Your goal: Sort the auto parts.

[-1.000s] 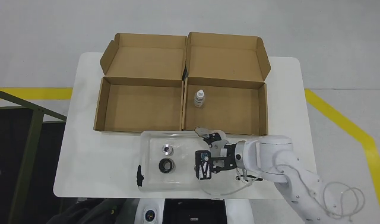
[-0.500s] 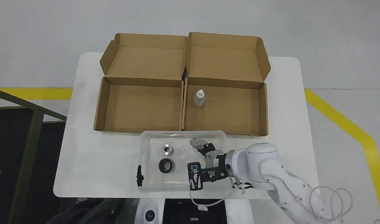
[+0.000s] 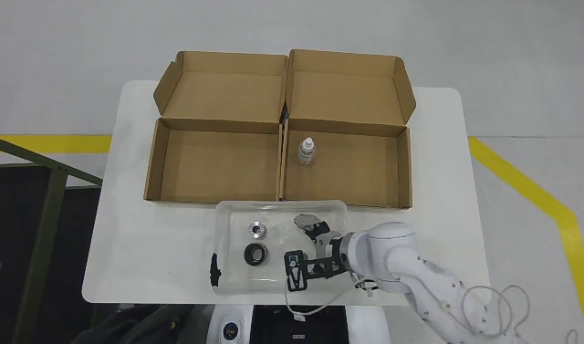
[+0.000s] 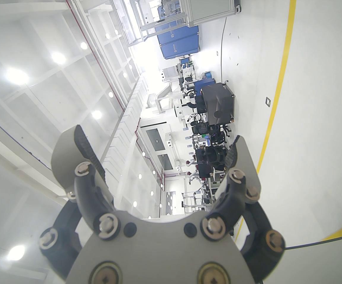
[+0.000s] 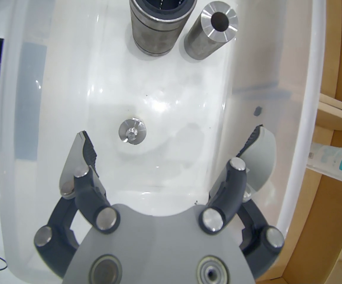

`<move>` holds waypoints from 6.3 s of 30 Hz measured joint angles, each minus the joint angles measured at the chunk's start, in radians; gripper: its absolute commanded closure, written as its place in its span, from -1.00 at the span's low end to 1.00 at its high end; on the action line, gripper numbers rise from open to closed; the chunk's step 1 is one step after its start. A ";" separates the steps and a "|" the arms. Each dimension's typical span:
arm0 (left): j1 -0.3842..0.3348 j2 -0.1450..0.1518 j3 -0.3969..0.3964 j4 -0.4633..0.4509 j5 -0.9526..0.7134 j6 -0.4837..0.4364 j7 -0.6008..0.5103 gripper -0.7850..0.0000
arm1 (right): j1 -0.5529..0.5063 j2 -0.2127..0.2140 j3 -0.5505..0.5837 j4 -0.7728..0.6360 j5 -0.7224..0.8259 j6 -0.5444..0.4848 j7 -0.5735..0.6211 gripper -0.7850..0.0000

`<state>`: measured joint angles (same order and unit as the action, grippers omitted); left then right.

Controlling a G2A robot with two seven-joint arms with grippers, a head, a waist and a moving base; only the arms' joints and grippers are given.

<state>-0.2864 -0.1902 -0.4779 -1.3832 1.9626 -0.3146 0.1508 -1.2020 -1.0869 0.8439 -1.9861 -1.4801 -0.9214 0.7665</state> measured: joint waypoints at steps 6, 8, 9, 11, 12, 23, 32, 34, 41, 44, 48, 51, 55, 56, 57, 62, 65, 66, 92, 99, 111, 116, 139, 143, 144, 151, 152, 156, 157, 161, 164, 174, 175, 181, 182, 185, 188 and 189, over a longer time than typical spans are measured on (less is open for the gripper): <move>0.000 0.000 0.000 0.000 0.000 0.000 0.000 -1.00 | 0.025 -0.007 -0.035 0.031 0.006 0.001 0.020 0.00; 0.000 0.000 0.000 0.000 0.000 0.000 0.000 -1.00 | 0.032 -0.009 -0.044 0.037 0.010 0.000 0.027 0.04; 0.000 0.000 0.000 0.000 0.000 0.000 0.000 -1.00 | 0.036 -0.010 -0.049 0.041 0.014 -0.001 0.032 0.07; 0.000 0.000 0.000 0.000 0.000 0.000 0.000 -1.00 | 0.042 -0.012 -0.055 0.046 0.021 -0.003 0.040 0.11; 0.000 0.000 0.000 0.000 0.000 0.000 0.000 -1.00 | 0.045 -0.012 -0.058 0.049 0.025 -0.004 0.045 0.15; 0.000 0.000 0.000 0.000 0.000 0.000 0.000 -1.00 | 0.070 -0.014 -0.078 0.067 0.090 -0.047 0.073 1.00; 0.000 0.000 0.000 0.000 0.000 0.000 0.000 -1.00 | 0.085 -0.009 -0.053 0.007 0.128 -0.034 0.016 1.00; 0.000 0.000 0.000 0.000 0.000 0.000 0.000 -1.00 | 0.085 -0.006 -0.039 -0.011 0.127 -0.024 -0.009 1.00; 0.000 0.000 0.000 0.000 0.000 0.000 0.000 -1.00 | 0.060 0.006 0.036 -0.065 0.139 0.016 -0.153 1.00; 0.000 0.000 0.000 0.000 0.000 0.000 0.000 -1.00 | 0.042 0.014 0.083 -0.099 0.128 0.029 -0.210 1.00; 0.000 0.000 0.000 0.000 0.000 0.000 0.000 -1.00 | 0.008 0.025 0.143 -0.157 0.104 0.052 -0.281 1.00; 0.000 0.000 0.000 0.000 0.000 0.000 0.000 -1.00 | -0.010 0.031 0.173 -0.181 0.089 0.057 -0.319 1.00; 0.000 0.000 0.000 0.000 0.000 0.000 0.000 -1.00 | -0.022 0.035 0.204 -0.199 0.073 0.077 -0.367 1.00; 0.000 0.000 0.000 0.000 0.000 0.000 0.000 -1.00 | -0.025 0.036 0.210 -0.201 0.072 0.082 -0.378 1.00; 0.000 0.000 0.000 0.000 0.000 0.000 0.000 -1.00 | -0.028 0.036 0.217 -0.205 0.072 0.088 -0.393 1.00; 0.000 0.000 0.000 0.000 0.000 0.000 0.000 -1.00 | -0.034 0.039 0.252 -0.224 0.083 0.113 -0.442 1.00; 0.000 0.000 0.000 0.000 0.000 0.000 0.000 -1.00 | -0.037 0.040 0.274 -0.229 0.091 0.139 -0.469 1.00; 0.000 0.000 0.000 0.000 0.000 0.000 0.000 -1.00 | -0.037 0.040 0.283 -0.227 0.094 0.149 -0.482 1.00; 0.000 0.000 0.000 0.000 0.000 0.000 0.000 -1.00 | 0.028 0.028 0.336 -0.090 0.280 0.242 -0.590 1.00; 0.000 0.000 0.000 0.000 0.000 0.000 0.000 -1.00 | 0.077 0.024 0.331 0.025 0.332 0.225 -0.552 1.00; 0.000 0.000 0.000 0.000 0.000 0.000 0.000 -1.00 | 0.163 0.016 0.297 0.214 0.363 0.212 -0.467 1.00; 0.000 0.000 0.000 0.000 0.000 0.000 0.000 -1.00 | 0.189 0.010 0.264 0.297 0.372 0.199 -0.444 1.00; 0.000 0.000 0.000 0.000 0.000 0.000 0.000 -1.00 | 0.352 -0.016 0.149 0.544 0.348 0.145 -0.287 1.00; 0.000 0.000 0.000 0.000 0.000 0.000 0.000 -1.00 | 0.385 -0.024 0.122 0.577 0.333 0.143 -0.265 1.00; 0.000 0.000 0.000 0.000 0.000 0.000 0.000 -1.00 | 0.395 -0.026 0.113 0.588 0.331 0.145 -0.262 1.00; 0.000 0.000 0.000 0.000 0.000 0.000 0.000 -1.00 | 0.439 -0.043 0.065 0.640 0.312 0.160 -0.245 0.98; 0.000 0.000 0.000 0.000 0.000 0.000 0.000 -1.00 | 0.443 -0.045 0.059 0.645 0.309 0.161 -0.242 0.92; 0.000 0.000 0.000 0.000 0.000 0.000 0.000 -1.00 | 0.462 -0.053 0.037 0.668 0.300 0.164 -0.234 0.80; 0.000 0.000 0.000 0.000 0.000 0.000 0.000 -1.00 | 0.466 -0.055 0.032 0.672 0.296 0.163 -0.232 0.76; 0.000 0.000 0.000 0.000 0.000 0.000 0.000 -1.00 | 0.478 -0.061 0.015 0.682 0.278 0.159 -0.229 0.53; 0.000 0.000 0.000 0.000 0.000 0.000 0.000 -1.00 | 0.481 -0.065 0.005 0.687 0.277 0.163 -0.235 0.40; 0.000 0.000 0.000 0.000 0.000 0.000 0.000 -1.00 | 0.441 -0.049 0.059 0.611 0.288 0.150 -0.254 0.22; 0.000 0.000 0.000 0.000 0.000 0.000 0.000 -1.00 | 0.432 -0.045 0.072 0.596 0.290 0.148 -0.256 0.22; 0.000 0.000 0.000 0.000 0.000 0.000 0.000 -1.00 | 0.348 -0.013 0.170 0.463 0.307 0.120 -0.266 0.15; 0.000 0.000 0.000 0.000 0.000 0.000 0.000 -1.00 | 0.333 -0.008 0.185 0.440 0.310 0.116 -0.266 0.15; 0.000 0.000 0.000 0.000 0.000 0.000 0.000 -1.00 | 0.276 0.006 0.231 0.358 0.323 0.107 -0.269 0.12; 0.000 0.000 0.000 0.000 0.000 0.000 0.000 -1.00 | 0.219 0.018 0.264 0.276 0.322 0.107 -0.271 0.13; 0.000 0.000 0.000 0.000 0.000 0.000 0.000 -1.00 | 0.196 0.021 0.272 0.242 0.320 0.112 -0.273 0.14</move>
<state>-0.2864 -0.1902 -0.4779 -1.3832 1.9626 -0.3146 0.1508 -1.0060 -1.0660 1.1158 -1.7437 -1.1606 -0.8093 0.4931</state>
